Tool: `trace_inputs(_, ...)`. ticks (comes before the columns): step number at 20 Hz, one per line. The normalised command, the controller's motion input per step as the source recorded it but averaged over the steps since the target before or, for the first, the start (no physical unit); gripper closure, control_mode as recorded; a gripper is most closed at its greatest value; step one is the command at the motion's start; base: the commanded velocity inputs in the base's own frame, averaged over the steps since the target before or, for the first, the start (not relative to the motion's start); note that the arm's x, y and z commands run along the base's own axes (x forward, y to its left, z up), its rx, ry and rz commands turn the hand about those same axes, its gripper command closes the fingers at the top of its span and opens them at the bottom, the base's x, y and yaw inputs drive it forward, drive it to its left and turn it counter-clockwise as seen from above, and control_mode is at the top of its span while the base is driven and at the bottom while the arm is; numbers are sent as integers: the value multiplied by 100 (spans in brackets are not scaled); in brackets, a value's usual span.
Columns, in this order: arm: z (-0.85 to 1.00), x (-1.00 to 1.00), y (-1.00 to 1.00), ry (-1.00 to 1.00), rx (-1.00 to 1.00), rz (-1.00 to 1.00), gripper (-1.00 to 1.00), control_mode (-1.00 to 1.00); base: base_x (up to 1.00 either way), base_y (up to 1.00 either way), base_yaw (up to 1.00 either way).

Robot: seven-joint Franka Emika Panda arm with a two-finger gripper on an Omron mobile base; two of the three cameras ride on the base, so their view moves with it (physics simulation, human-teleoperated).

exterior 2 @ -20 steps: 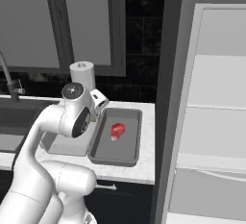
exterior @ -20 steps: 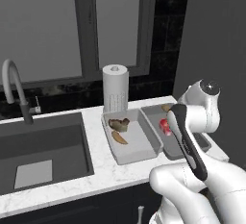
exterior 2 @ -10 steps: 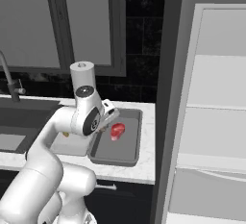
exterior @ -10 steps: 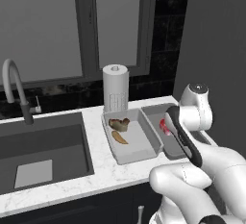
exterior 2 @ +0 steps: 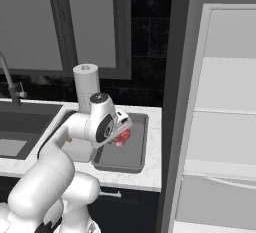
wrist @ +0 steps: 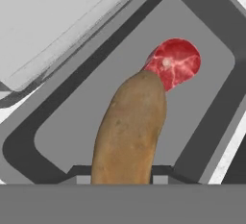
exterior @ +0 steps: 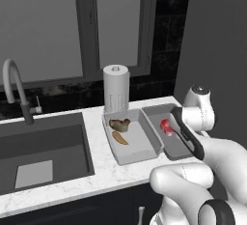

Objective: Place one sweet potato and one steak in each tupperware on the nearby counter, to pack two identical lunches.

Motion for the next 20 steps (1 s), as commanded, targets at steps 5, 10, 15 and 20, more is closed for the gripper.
trace_inputs(5,-20,2,-20,0,-3,-20,100,-100,0,0,0)
trace_inputs(10,-17,19,-13,0,-2,-23,100,-100,0,0,0)
trace_inputs(15,-27,34,-15,0,0,-15,100,-100,0,0,0)
trace_inputs(20,-38,38,0,0,-2,-10,100,-100,0,0,0)
